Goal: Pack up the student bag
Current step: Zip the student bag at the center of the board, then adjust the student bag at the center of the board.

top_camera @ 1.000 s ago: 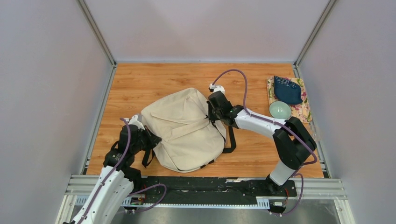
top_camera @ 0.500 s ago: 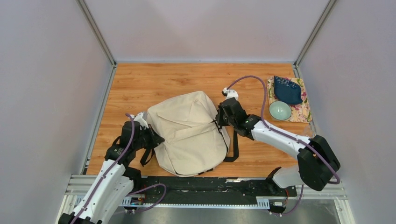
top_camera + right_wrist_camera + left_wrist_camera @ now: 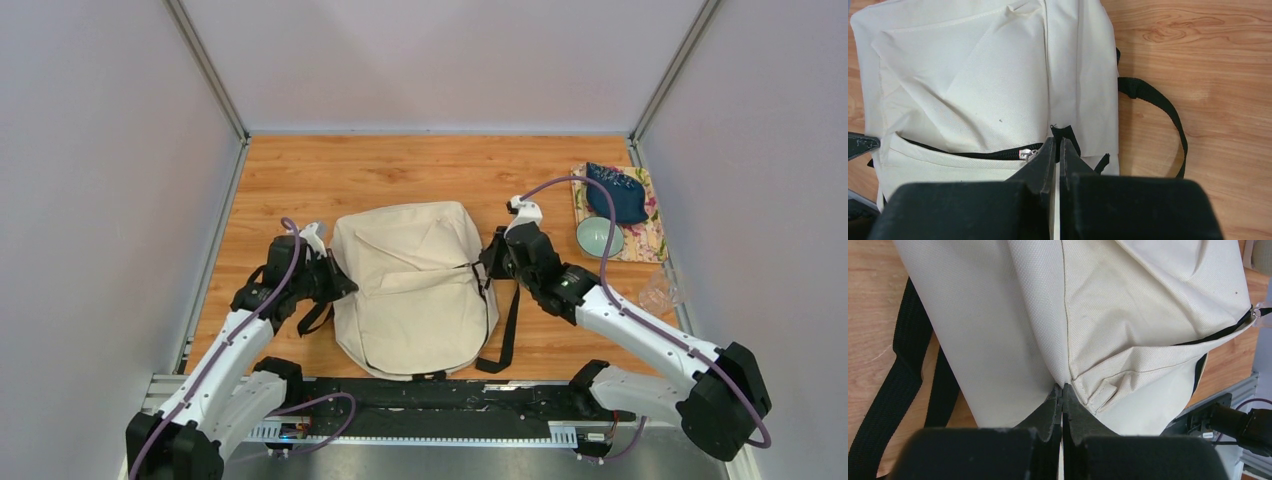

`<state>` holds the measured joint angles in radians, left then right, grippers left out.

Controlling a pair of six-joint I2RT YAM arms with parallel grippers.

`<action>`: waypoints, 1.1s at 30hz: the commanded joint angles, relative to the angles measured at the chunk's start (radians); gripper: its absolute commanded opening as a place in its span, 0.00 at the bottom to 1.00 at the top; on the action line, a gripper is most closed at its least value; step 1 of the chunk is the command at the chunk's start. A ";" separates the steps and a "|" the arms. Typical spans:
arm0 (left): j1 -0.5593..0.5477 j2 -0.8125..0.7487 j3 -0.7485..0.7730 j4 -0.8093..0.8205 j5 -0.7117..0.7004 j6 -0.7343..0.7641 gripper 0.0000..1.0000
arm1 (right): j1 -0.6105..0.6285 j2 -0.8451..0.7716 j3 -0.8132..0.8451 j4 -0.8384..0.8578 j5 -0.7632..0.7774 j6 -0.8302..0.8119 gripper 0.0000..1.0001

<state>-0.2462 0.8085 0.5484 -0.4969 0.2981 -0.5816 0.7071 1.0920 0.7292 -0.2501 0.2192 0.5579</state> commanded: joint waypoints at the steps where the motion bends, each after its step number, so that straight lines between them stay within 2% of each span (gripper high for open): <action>1: 0.042 0.026 0.054 0.000 -0.076 0.081 0.00 | -0.066 -0.057 0.006 -0.057 0.183 -0.029 0.03; 2: 0.042 0.029 0.051 0.003 -0.068 0.080 0.00 | -0.067 -0.061 0.006 -0.060 0.183 -0.026 0.18; 3: 0.044 0.032 0.050 0.006 -0.050 0.078 0.00 | -0.067 -0.073 0.004 -0.064 0.180 -0.020 0.28; 4: 0.044 0.035 0.048 0.004 -0.042 0.074 0.03 | -0.067 -0.083 -0.002 -0.064 0.169 -0.016 0.37; 5: 0.044 0.037 0.047 0.000 -0.036 0.072 0.07 | -0.067 -0.093 -0.004 -0.064 0.163 -0.012 0.49; 8: 0.045 0.024 0.045 -0.029 -0.011 0.071 0.28 | -0.069 -0.133 -0.019 -0.071 0.120 0.010 0.64; 9: 0.044 0.018 0.044 -0.040 -0.011 0.071 0.43 | -0.067 -0.138 -0.024 -0.074 0.096 0.019 0.65; 11: 0.045 -0.017 0.035 -0.066 -0.014 0.072 0.54 | -0.067 -0.144 -0.051 -0.077 0.004 0.054 0.67; 12: 0.044 -0.046 0.028 -0.074 -0.014 0.074 0.62 | -0.069 -0.141 -0.062 -0.072 -0.032 0.068 0.67; 14: 0.045 -0.072 0.005 -0.103 -0.016 0.074 0.67 | -0.069 -0.132 -0.111 -0.066 -0.135 0.111 0.67; 23: 0.045 -0.204 -0.152 -0.114 0.093 0.029 0.69 | -0.067 -0.233 -0.286 -0.034 -0.276 0.237 0.69; 26: 0.045 -0.206 -0.208 -0.040 0.171 -0.014 0.69 | -0.066 -0.250 -0.316 -0.011 -0.302 0.260 0.69; 29: 0.044 -0.167 -0.266 0.088 0.245 -0.070 0.69 | -0.066 -0.201 -0.327 0.032 -0.342 0.267 0.70; 33: 0.044 -0.030 -0.288 0.282 0.320 -0.121 0.69 | -0.067 -0.072 -0.318 0.116 -0.420 0.289 0.69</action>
<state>-0.2070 0.6769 0.2741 -0.4366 0.4839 -0.6273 0.6380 0.9333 0.4068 -0.2554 -0.1085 0.8032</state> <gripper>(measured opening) 0.687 0.693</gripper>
